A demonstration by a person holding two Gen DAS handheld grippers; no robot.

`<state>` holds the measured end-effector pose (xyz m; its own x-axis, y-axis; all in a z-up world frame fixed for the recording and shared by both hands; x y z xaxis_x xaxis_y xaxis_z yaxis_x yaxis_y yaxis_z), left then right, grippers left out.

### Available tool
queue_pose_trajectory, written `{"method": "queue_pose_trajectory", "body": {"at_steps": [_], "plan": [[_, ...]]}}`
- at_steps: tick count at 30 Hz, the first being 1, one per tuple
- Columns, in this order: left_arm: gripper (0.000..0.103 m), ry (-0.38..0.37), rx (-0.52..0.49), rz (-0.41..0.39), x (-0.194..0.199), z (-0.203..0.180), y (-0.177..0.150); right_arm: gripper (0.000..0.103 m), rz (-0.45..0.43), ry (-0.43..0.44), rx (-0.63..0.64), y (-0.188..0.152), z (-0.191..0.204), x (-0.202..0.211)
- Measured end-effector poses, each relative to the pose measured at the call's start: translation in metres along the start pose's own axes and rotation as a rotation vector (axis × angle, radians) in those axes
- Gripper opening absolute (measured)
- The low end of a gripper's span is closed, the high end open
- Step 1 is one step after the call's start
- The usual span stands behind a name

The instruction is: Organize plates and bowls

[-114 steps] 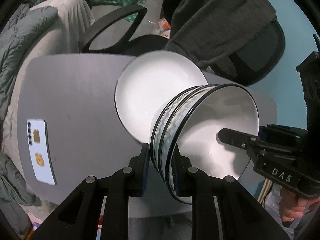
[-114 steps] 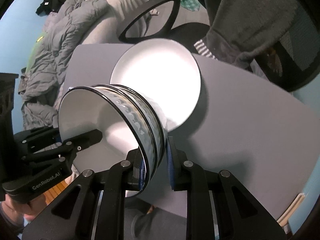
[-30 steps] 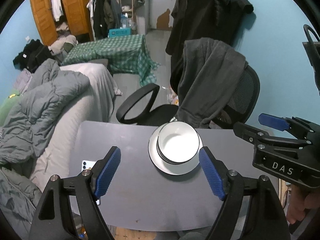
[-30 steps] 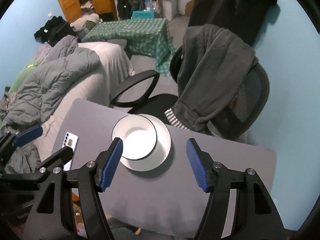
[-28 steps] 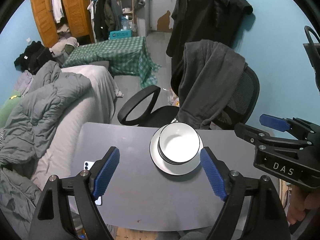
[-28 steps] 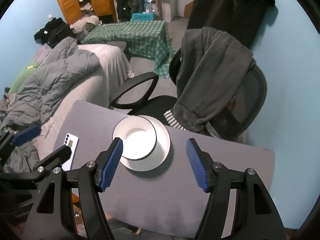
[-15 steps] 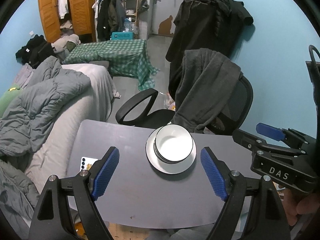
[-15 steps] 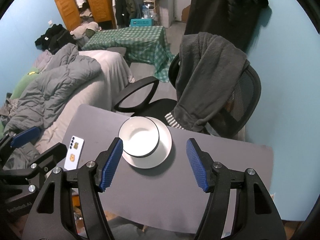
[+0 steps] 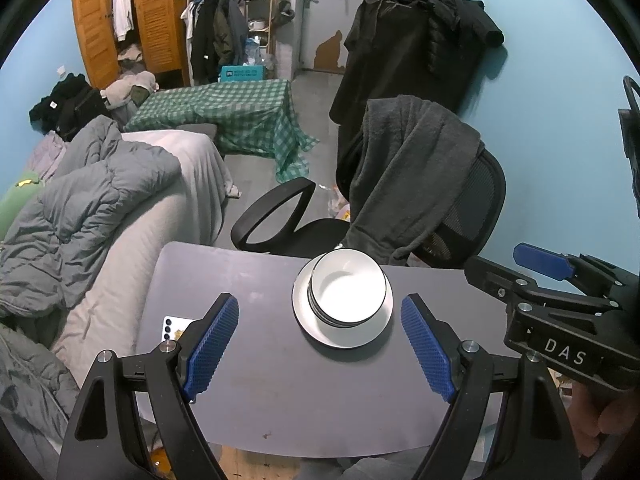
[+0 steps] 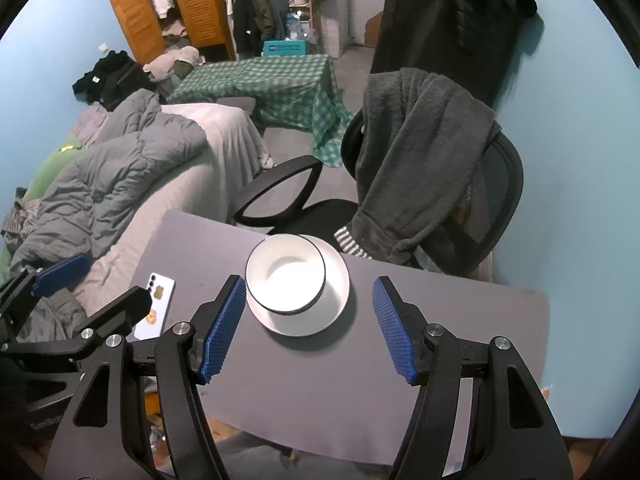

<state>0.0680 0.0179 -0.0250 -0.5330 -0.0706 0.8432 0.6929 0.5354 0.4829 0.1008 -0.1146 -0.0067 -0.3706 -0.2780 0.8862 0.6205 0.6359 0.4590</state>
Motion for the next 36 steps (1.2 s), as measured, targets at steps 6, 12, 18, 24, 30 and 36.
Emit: {"method": "queue_pose_trajectory", "body": {"at_steps": [6, 12, 18, 24, 30, 36], "plan": [[0.085, -0.004, 0.01, 0.01, -0.0012, 0.0014, 0.001, 0.065, 0.005, -0.001, -0.01, -0.0011, -0.0009, -0.0001], [0.085, -0.002, 0.007, 0.009, -0.0003, 0.0026, 0.0008, 0.065, 0.003, 0.0, -0.011, -0.0007, -0.001, 0.0005], [0.085, -0.001, 0.007, 0.009, 0.0, 0.0031, 0.0004, 0.065, 0.004, 0.001, -0.01, -0.0009, -0.0013, -0.0002], [0.085, -0.001, 0.007, 0.01, -0.0012, 0.0029, 0.0006, 0.065, 0.003, 0.001, -0.01, -0.0015, -0.0002, 0.0002], [0.085, 0.001, 0.014, 0.01, -0.0026, 0.0043, 0.0006, 0.065, 0.005, 0.001, -0.012, -0.0019, 0.001, 0.0005], [0.085, 0.001, 0.019, 0.011, -0.0022, 0.0068, 0.0004, 0.065, 0.005, 0.002, -0.009, -0.0026, 0.0055, 0.0009]]}}
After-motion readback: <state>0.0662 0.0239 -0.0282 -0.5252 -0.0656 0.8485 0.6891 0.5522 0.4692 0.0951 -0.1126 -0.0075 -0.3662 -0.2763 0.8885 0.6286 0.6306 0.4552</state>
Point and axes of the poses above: each gripper's, at about its wrist camera, not at the fingertips, and x roughly against the way its jaws point, z to its left, y to its top, the point moved 9 cm from there along -x, roughly the way its jaws point, and after that the axes turned 12 degrees about x, right-handed, at the moved point
